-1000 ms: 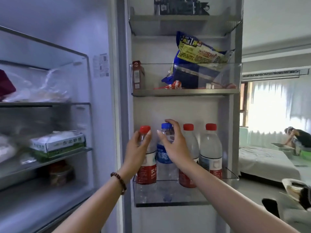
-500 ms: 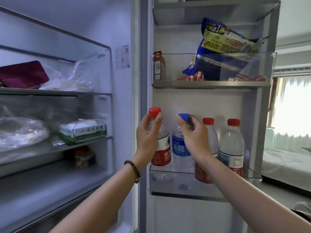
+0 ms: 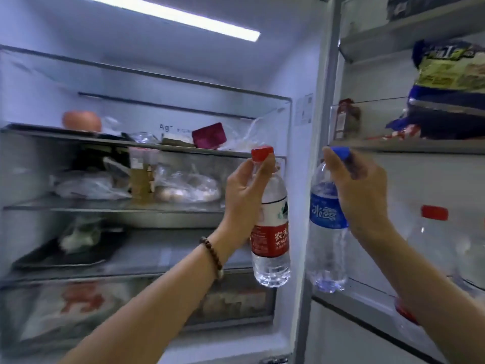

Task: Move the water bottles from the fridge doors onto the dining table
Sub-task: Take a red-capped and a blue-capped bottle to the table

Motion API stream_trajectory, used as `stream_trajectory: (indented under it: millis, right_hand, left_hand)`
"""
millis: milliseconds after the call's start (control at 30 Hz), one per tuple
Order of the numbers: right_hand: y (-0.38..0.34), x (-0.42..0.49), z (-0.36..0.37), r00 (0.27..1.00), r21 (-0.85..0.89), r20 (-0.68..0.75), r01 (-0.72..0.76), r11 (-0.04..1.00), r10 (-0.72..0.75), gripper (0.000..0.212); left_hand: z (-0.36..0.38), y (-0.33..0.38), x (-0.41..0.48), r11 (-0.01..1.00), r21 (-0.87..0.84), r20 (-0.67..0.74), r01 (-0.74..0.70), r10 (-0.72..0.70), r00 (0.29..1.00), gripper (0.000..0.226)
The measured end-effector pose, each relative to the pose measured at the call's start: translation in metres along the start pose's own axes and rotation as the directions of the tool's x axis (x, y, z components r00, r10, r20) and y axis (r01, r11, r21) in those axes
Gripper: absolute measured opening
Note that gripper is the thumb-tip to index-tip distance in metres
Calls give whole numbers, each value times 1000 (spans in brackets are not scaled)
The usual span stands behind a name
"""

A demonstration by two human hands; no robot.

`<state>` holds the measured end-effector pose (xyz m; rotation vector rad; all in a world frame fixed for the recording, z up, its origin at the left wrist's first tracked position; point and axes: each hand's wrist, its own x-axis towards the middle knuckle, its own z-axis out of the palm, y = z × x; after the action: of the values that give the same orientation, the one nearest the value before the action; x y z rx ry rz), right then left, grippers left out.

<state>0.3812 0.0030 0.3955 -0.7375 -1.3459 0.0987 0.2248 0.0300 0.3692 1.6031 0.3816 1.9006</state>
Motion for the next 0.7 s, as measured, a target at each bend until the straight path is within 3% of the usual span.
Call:
stream_trajectory:
  millis: [167, 267, 500, 700]
  right_hand:
    - [-16, -58, 55, 968, 201, 250, -88, 976, 36, 6]
    - [-44, -97, 98, 923, 349, 383, -187, 918, 42, 7]
    - [-164, -195, 196, 759, 530, 646, -367, 764, -83, 14]
    - [-293, -295, 272, 645, 594, 736, -467, 655, -207, 7]
  left_hand:
    - [-65, 55, -61, 926, 373, -143, 55, -1, 990, 19]
    - [-109, 103, -103, 846, 510, -306, 159, 6, 952, 22]
    - [-210, 243, -193, 678, 673, -516, 294, 146, 844, 22]
    - [-295, 376, -284, 558, 724, -643, 406, 331, 691, 18]
